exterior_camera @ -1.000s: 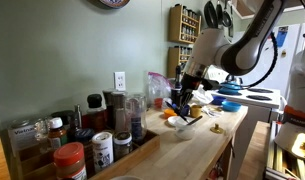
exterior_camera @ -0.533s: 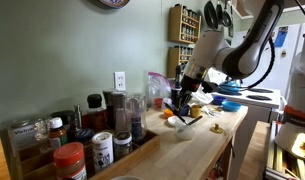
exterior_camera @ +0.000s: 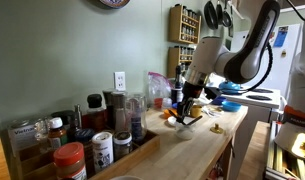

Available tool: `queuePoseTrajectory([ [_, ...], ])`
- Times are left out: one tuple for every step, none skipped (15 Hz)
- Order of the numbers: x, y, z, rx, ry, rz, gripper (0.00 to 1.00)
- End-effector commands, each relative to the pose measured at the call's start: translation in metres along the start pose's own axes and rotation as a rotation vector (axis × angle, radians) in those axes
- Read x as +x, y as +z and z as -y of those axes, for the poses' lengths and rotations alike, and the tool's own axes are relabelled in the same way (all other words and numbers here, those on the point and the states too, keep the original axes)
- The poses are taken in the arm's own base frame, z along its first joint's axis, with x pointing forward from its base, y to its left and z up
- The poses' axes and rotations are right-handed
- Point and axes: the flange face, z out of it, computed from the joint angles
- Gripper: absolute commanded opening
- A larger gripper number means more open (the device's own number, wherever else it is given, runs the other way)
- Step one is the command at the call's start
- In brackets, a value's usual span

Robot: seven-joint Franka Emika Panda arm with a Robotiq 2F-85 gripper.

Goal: Pick up the black pen and put it in the clear lunch box

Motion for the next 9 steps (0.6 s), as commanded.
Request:
queuePoseTrajectory([
  [-0.004,0.006,-0.002,-0.008,-0.002,0.020,0.52],
  [-0.004,0.006,-0.003,-0.010,0.000,0.020,0.61],
  [-0.003,0.006,-0.004,-0.008,0.004,0.019,0.68],
  [-0.002,0.006,-0.004,-0.004,0.009,0.015,0.76],
  [0.000,0.005,-0.005,0.002,0.014,0.010,0.83],
  [0.001,0.005,-0.004,0.013,0.016,0.006,0.92],
  [0.003,0.005,-0.002,0.036,0.023,-0.005,0.98],
  [0.004,0.005,0.000,0.061,0.028,-0.021,1.00],
  [0.006,0.005,0.002,0.084,0.035,-0.037,0.67],
])
